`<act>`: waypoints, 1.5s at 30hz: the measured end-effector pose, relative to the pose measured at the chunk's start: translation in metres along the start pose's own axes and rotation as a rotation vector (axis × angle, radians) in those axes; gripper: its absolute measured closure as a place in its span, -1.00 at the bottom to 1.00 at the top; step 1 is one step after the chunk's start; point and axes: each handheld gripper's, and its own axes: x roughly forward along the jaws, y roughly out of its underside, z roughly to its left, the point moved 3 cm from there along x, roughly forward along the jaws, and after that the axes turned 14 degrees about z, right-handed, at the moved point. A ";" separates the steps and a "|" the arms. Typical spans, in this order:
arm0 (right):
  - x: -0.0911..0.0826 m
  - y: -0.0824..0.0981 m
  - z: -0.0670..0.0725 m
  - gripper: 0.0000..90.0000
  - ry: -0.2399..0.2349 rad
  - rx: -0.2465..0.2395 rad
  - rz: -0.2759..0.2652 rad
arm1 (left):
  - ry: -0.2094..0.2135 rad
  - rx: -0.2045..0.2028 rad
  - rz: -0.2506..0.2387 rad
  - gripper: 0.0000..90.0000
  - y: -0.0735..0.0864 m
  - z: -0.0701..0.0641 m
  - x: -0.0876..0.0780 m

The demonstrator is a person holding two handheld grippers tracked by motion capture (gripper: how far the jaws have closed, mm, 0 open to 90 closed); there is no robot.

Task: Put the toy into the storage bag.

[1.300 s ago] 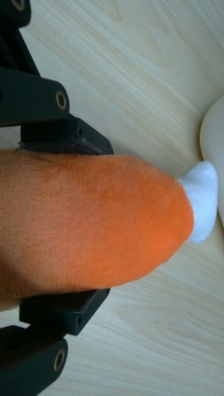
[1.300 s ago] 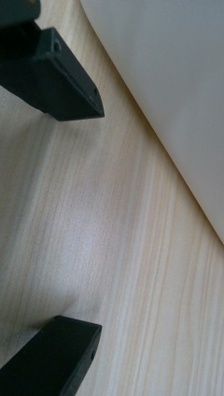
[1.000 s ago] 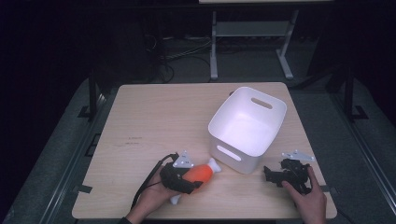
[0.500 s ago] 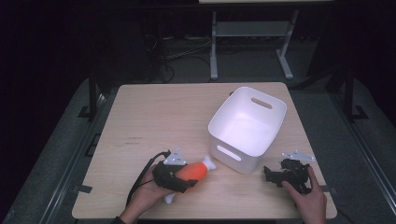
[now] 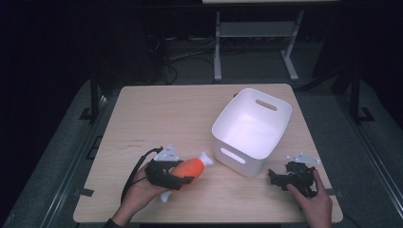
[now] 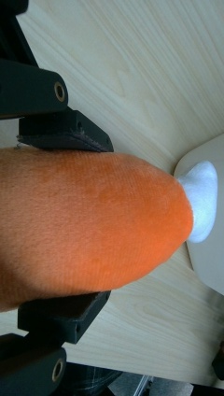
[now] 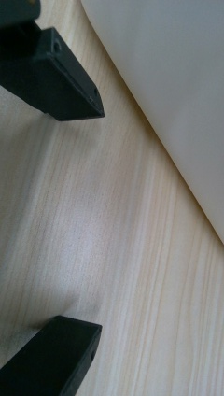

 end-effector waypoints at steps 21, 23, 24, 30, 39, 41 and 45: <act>0.000 0.000 0.000 -1.00 0.000 0.000 0.000 | 0.014 0.009 -0.033 -0.28 -0.019 0.006 -0.029; 0.000 0.000 0.000 -1.00 0.000 0.000 0.000 | 0.014 0.017 -0.038 -0.28 -0.027 0.006 -0.035; 0.000 0.000 0.000 -1.00 0.000 0.000 0.000 | 0.014 0.017 -0.038 -0.28 -0.027 0.006 -0.035; 0.000 0.000 0.000 -1.00 0.000 0.000 0.000 | 0.019 0.023 -0.054 -0.28 -0.040 0.007 -0.044; 0.000 0.000 0.000 -1.00 0.000 0.000 0.000 | 0.024 0.034 -0.081 -0.28 -0.058 0.011 -0.054; 0.000 0.000 0.000 -1.00 -0.001 0.000 0.000 | 0.027 0.032 -0.086 -0.28 -0.060 0.011 -0.055; 0.000 0.000 0.000 -1.00 0.000 0.000 -0.001 | 0.028 0.039 -0.094 -0.28 -0.069 0.013 -0.057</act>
